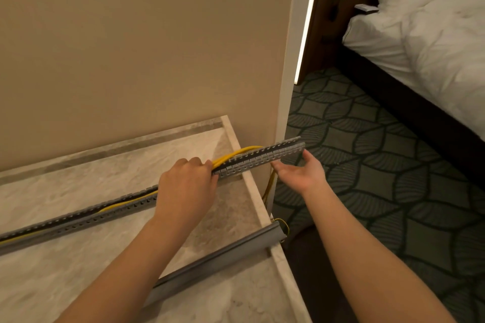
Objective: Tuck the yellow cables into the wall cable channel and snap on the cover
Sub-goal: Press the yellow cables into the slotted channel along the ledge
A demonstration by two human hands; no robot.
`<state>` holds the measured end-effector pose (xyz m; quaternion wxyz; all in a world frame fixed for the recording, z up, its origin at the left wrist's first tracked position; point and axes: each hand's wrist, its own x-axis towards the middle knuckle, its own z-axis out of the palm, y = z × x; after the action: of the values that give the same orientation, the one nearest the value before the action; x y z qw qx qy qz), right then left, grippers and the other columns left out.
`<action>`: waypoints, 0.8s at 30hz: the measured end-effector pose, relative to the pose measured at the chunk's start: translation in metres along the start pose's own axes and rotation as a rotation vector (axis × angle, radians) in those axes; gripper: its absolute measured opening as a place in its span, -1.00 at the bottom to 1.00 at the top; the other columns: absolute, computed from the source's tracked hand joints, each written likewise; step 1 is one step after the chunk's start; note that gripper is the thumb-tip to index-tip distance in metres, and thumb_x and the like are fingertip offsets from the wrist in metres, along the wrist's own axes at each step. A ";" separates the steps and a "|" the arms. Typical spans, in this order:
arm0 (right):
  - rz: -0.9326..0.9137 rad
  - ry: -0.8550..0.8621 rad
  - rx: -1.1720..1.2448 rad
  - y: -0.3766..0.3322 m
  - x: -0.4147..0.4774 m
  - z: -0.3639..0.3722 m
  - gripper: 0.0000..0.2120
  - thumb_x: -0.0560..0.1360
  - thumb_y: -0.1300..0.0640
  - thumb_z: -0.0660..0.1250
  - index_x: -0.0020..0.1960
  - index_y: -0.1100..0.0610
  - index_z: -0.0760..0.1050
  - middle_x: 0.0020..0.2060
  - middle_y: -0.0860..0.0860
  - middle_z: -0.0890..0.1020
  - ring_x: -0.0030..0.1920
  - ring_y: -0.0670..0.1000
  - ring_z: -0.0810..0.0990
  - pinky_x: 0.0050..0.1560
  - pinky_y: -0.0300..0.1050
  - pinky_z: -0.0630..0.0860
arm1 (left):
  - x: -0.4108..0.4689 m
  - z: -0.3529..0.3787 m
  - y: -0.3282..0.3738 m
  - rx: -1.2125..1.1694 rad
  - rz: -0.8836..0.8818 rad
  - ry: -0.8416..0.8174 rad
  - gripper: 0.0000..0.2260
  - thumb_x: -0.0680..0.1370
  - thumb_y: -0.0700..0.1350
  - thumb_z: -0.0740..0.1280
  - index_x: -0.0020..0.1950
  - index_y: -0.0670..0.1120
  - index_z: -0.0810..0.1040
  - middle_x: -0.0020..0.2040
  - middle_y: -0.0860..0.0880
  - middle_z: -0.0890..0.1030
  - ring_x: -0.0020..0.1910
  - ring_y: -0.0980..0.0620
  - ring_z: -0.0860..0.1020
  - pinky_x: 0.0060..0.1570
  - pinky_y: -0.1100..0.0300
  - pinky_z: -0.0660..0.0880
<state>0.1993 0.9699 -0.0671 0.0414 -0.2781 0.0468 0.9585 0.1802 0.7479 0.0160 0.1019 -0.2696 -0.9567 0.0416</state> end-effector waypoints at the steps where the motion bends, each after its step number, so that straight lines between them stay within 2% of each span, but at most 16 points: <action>1: -0.005 -0.014 -0.033 -0.003 -0.003 0.004 -0.40 0.54 0.00 0.23 0.39 0.37 0.14 0.21 0.41 0.43 0.25 0.35 0.43 0.28 0.20 0.38 | -0.001 0.001 0.000 0.008 0.000 -0.002 -0.73 0.60 0.07 0.11 0.11 -0.02 0.51 -0.10 0.01 0.55 -0.11 -0.02 0.51 -0.33 0.17 0.33; 4: -0.035 0.002 -0.202 -0.011 -0.010 0.019 -0.48 0.49 0.06 0.31 0.30 0.35 0.27 0.11 0.34 0.52 0.12 0.29 0.54 0.08 0.16 0.50 | 0.000 0.001 0.000 0.016 -0.013 -0.009 -0.72 0.60 0.07 0.12 0.13 -0.01 0.52 -0.10 0.02 0.56 -0.14 -0.02 0.52 -0.35 0.17 0.31; 8: -0.064 0.087 -0.460 -0.018 -0.016 0.042 -0.52 0.41 0.04 0.41 0.16 0.34 0.41 -0.09 0.24 0.63 -0.04 0.19 0.63 -0.04 0.07 0.56 | 0.000 0.002 0.002 0.015 -0.024 -0.014 -0.72 0.60 0.07 0.10 0.13 0.01 0.53 -0.10 0.03 0.56 -0.17 -0.01 0.51 -0.36 0.17 0.32; 11: -0.152 0.099 -0.577 -0.012 -0.013 0.057 -0.71 0.45 0.15 0.39 0.12 0.24 0.48 -0.09 0.09 0.62 -0.08 0.04 0.62 -0.05 -0.04 0.55 | -0.001 0.003 0.003 0.005 -0.023 -0.013 -0.73 0.60 0.06 0.10 0.09 -0.02 0.52 -0.11 0.02 0.55 -0.18 0.00 0.50 -0.36 0.17 0.31; 13: -0.265 0.136 -0.627 -0.003 -0.008 0.060 -0.85 0.46 0.19 0.39 0.01 0.20 0.51 -0.15 0.04 0.60 -0.13 -0.01 0.61 -0.02 -0.07 0.54 | -0.003 0.004 0.002 -0.011 -0.018 -0.018 -0.74 0.60 0.03 0.09 0.10 -0.03 0.51 -0.10 0.00 0.55 -0.17 -0.02 0.52 -0.35 0.15 0.33; 15: -0.388 0.222 -0.682 0.007 -0.006 0.060 -0.75 0.43 0.19 0.42 0.06 0.20 0.48 -0.21 0.05 0.58 -0.21 0.01 0.59 -0.01 0.00 0.57 | -0.005 0.006 0.002 -0.024 0.000 -0.020 -0.75 0.61 -0.01 0.08 0.13 -0.04 0.50 -0.09 -0.01 0.56 -0.16 -0.04 0.53 -0.33 0.14 0.34; 17: -0.516 0.329 -0.710 0.012 -0.004 0.057 -0.65 0.40 0.16 0.47 0.09 0.23 0.43 -0.19 0.10 0.59 -0.24 0.06 0.60 -0.02 0.07 0.60 | -0.007 0.007 0.003 -0.027 0.021 -0.017 -0.74 0.60 -0.04 0.09 0.22 -0.03 0.45 -0.05 -0.01 0.56 -0.14 -0.04 0.53 -0.31 0.14 0.36; 19: -0.648 0.403 -0.713 0.017 -0.003 0.056 -0.72 0.37 0.13 0.49 -0.12 0.21 0.41 -0.23 0.10 0.59 -0.29 0.06 0.61 -0.20 0.03 0.63 | -0.009 0.007 0.004 -0.030 0.028 -0.014 -0.71 0.60 -0.05 0.10 0.29 -0.02 0.41 0.00 -0.02 0.54 -0.13 -0.04 0.54 -0.28 0.14 0.41; 21: -0.763 0.421 -0.719 0.023 -0.004 0.056 -0.71 0.37 0.10 0.49 -0.30 0.13 0.38 -0.35 0.04 0.56 -0.38 0.01 0.58 -0.41 -0.14 0.55 | -0.011 0.008 0.004 -0.041 0.025 -0.012 -0.69 0.60 -0.04 0.10 0.33 -0.01 0.39 0.02 -0.02 0.53 -0.14 -0.05 0.55 -0.26 0.12 0.44; 24: -0.814 0.413 -0.695 0.026 -0.006 0.056 -0.76 0.38 0.11 0.46 -0.37 0.14 0.45 -0.43 0.01 0.54 -0.44 -0.03 0.54 -0.45 -0.22 0.49 | -0.012 0.008 0.003 -0.042 0.026 -0.013 -0.67 0.59 -0.04 0.10 0.35 0.00 0.39 0.04 -0.01 0.53 -0.15 -0.05 0.55 -0.26 0.12 0.44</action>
<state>0.1720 0.9502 -0.0154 0.3032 -0.4527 -0.3748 0.7501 0.1894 0.7438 0.0056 0.0893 -0.2840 -0.9543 0.0248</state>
